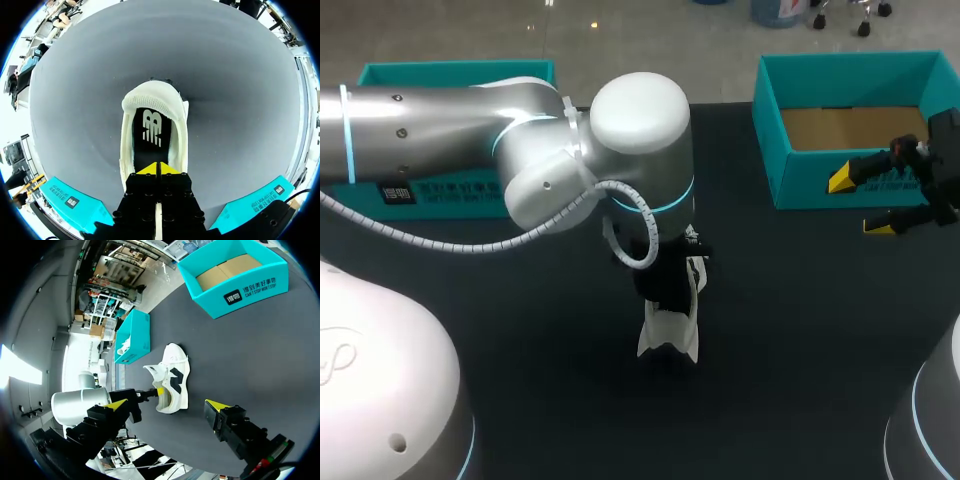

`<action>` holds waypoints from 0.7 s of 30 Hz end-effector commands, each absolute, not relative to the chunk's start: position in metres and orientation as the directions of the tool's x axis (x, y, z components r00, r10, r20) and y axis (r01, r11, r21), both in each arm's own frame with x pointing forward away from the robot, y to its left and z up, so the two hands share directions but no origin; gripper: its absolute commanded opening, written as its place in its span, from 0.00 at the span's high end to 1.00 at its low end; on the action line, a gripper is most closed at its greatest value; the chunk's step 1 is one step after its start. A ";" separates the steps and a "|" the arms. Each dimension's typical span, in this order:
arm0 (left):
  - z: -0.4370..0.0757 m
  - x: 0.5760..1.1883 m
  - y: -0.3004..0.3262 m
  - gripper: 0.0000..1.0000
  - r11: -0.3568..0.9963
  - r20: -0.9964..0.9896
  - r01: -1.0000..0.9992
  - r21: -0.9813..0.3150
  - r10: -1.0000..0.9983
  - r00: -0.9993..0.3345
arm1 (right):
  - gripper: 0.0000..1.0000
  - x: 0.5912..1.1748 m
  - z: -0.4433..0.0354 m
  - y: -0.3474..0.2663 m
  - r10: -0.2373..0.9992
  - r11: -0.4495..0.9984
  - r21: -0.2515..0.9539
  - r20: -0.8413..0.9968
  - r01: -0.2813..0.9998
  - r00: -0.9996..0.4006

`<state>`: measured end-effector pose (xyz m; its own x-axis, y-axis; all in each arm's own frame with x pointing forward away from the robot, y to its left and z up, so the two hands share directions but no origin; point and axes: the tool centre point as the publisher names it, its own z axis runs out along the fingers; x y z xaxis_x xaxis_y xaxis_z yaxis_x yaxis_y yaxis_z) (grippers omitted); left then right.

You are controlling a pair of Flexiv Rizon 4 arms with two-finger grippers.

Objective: Take the shoe out of the shoebox, open the shoe tongue, remove and reinsert the insole, then place the shoe into the shoebox

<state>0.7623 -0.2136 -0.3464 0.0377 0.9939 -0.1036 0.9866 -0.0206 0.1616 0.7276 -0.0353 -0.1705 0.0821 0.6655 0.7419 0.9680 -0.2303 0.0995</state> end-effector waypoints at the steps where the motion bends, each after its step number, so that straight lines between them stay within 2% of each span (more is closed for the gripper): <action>1: -0.348 0.763 -0.214 1.00 -0.038 -0.093 0.986 0.164 0.994 0.054 | 0.00 0.727 -0.171 -0.035 0.667 -0.232 0.099 0.740 0.968 0.084; 6: -0.351 0.770 -0.219 1.00 -0.083 -0.061 0.969 0.234 0.993 0.099 | 0.00 0.727 -0.171 -0.035 0.667 -0.232 0.099 0.740 0.968 0.084; 13: -0.353 0.783 -0.220 1.00 -0.090 -0.056 0.963 0.254 0.993 0.108 | 0.00 0.727 -0.171 -0.035 0.667 -0.232 0.099 0.740 0.968 0.084; 14: -0.353 0.785 -0.220 0.95 -0.081 -0.056 0.962 0.260 0.994 0.099 | 0.00 0.727 -0.171 -0.035 0.667 -0.232 0.099 0.740 0.968 0.084; 15: -0.353 0.786 -0.220 0.72 -0.080 -0.056 0.963 0.259 0.994 0.098 | 0.00 0.727 -0.171 -0.035 0.667 -0.232 0.099 0.740 0.968 0.084; 16: -0.354 0.787 -0.220 0.53 -0.077 -0.055 0.963 0.259 0.994 0.094 | 0.00 0.727 -0.171 -0.035 0.667 -0.232 0.099 0.740 0.968 0.084; 17: -0.355 0.788 -0.220 0.10 -0.073 -0.055 0.964 0.257 0.994 0.090 | 0.00 0.727 -0.171 -0.035 0.667 -0.232 0.099 0.740 0.968 0.084; 18: -0.355 0.788 -0.220 0.00 -0.073 -0.055 0.965 0.253 0.994 0.090 | 0.00 0.727 -0.171 -0.035 0.667 -0.232 0.099 0.740 0.968 0.084; 21: -0.357 0.790 -0.221 0.00 -0.073 -0.051 0.965 0.251 0.995 0.089 | 0.00 0.727 -0.171 -0.035 0.667 -0.232 0.099 0.740 0.968 0.084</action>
